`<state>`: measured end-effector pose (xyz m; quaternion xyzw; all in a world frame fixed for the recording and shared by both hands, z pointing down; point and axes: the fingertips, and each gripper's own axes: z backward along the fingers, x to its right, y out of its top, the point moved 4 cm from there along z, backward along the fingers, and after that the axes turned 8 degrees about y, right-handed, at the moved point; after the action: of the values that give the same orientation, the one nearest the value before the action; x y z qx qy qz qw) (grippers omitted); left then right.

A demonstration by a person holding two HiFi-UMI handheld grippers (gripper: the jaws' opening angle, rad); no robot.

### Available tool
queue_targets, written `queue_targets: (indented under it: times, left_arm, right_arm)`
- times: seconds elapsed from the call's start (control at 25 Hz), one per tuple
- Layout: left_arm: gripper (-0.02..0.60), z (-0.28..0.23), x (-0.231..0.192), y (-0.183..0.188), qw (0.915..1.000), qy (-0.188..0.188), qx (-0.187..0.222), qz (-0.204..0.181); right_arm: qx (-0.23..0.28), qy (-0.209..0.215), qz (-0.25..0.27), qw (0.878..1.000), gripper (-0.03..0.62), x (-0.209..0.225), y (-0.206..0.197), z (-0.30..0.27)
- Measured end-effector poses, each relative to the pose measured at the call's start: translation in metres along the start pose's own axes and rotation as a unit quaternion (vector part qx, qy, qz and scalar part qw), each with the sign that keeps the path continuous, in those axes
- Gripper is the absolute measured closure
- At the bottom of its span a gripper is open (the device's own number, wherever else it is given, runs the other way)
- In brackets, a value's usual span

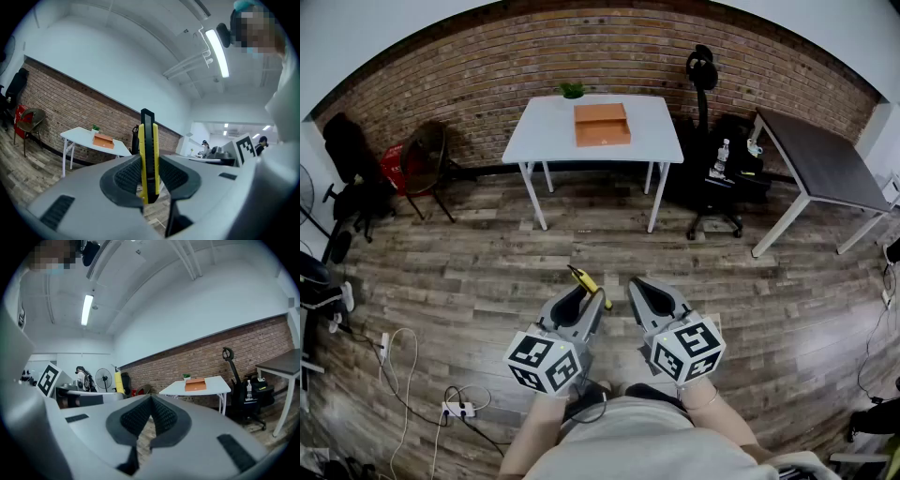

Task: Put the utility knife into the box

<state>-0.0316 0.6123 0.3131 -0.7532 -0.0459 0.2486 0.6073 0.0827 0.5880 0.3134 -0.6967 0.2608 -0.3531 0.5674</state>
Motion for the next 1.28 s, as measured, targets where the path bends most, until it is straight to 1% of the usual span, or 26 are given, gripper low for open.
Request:
queue_targets:
  times: [0.24,0.44,0.6,0.76,0.92,1.04,1.16,1.28]
  left_arm:
    - [0.468,-0.009,0.002,-0.004,0.9999,-0.004,-0.011,0.000]
    - [0.468,-0.011,0.007,-0.007,0.9999,-0.002,-0.011,0.002]
    - [0.468,-0.017,0.014,-0.007,1.0000,-0.004,-0.008,-0.003]
    - [0.468,-0.022,0.024,-0.005,0.9998,-0.006,-0.004,-0.016]
    - [0.468,-0.022,0.033,-0.018,1.0000,-0.005,-0.003,0.000]
    - [0.468,-0.023,0.033,-0.026,0.9999,0.006,-0.005,0.014]
    - [0.468,-0.027,0.025,-0.029,0.9996,0.017,-0.009,0.021]
    - [0.468,-0.036,0.009,-0.030,0.9993,0.025,-0.018,0.020]
  right_arm:
    - [-0.001,-0.005,-0.015,1.000,0.595,0.008,-0.007,0.001]
    - [-0.002,-0.006,-0.013,1.000,0.595,0.015,-0.010,0.007]
    - [0.000,0.014,-0.042,0.999,0.595,0.020,-0.014,0.012]
    - [0.000,0.020,-0.040,0.999,0.595,0.024,-0.019,0.025]
    - [-0.010,0.023,-0.058,0.998,0.595,0.031,-0.036,0.037]
    - [-0.020,0.023,-0.065,0.997,0.595,0.038,-0.046,0.040]
    - [-0.019,0.023,-0.070,0.997,0.595,0.046,-0.046,0.032]
    - [-0.015,0.019,-0.066,0.998,0.595,0.054,-0.042,0.015]
